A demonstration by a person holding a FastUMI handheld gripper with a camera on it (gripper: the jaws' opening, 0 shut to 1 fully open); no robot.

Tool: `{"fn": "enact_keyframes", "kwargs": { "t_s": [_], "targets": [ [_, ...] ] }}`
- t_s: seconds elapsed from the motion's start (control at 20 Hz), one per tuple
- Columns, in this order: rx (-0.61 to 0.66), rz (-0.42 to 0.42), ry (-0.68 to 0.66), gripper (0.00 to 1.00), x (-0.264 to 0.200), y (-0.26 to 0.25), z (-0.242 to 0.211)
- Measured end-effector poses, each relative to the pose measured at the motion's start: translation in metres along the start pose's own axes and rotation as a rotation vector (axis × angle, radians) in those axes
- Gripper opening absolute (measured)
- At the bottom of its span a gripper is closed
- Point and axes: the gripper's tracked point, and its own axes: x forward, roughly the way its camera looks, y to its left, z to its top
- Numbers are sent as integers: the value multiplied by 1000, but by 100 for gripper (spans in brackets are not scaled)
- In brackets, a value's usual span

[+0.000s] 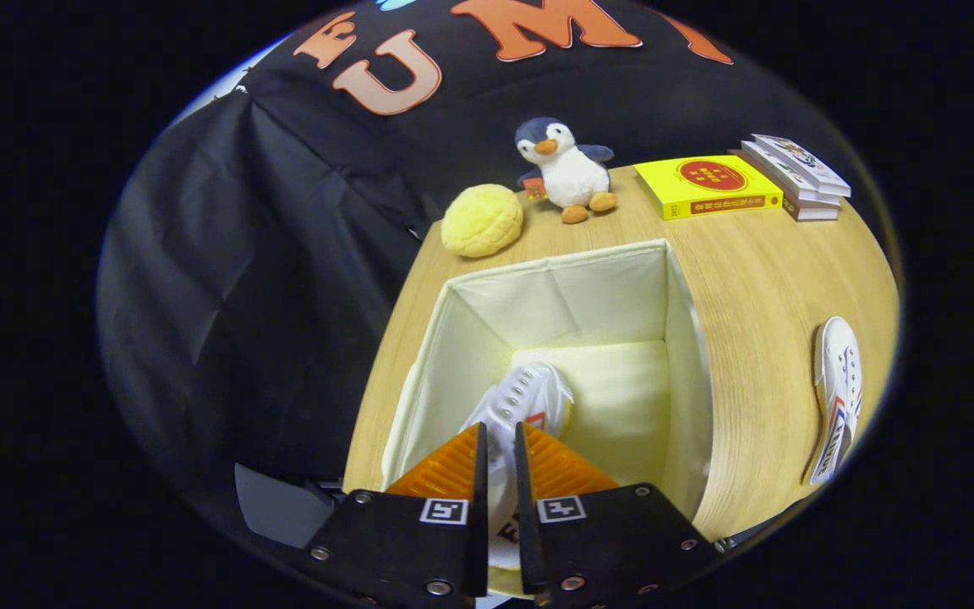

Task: Open the storage box then place both shoes into the box .Put the left shoe in first, then the right shoe, with the right side of both shoes facing outward in a uniform manner.

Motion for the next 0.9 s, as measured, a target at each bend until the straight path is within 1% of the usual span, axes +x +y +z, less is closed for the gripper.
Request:
{"fn": "enact_keyframes", "kwargs": {
  "t_s": [0.05,0.1,0.15,0.2,0.25,0.3,0.35,0.45,0.55,0.75,0.9],
  "targets": [
    [-17,11,-15,25,-12,-3,7],
    [-47,7,-31,29,-24,-11,15],
    [-73,-3,-54,37,-37,-21,20],
    [-90,-15,-81,43,-49,-34,29],
    [-98,-31,-105,53,-62,-49,34],
    [-101,-50,-126,58,-76,-65,38],
    [-109,-79,-144,66,-85,-86,41],
    [-122,-152,-168,73,-106,-131,43],
    [-120,-227,-174,77,-123,-179,38],
    [-97,-373,-146,78,-148,-267,12],
    [-92,-468,-76,78,-156,-320,-19]
  ]
}}
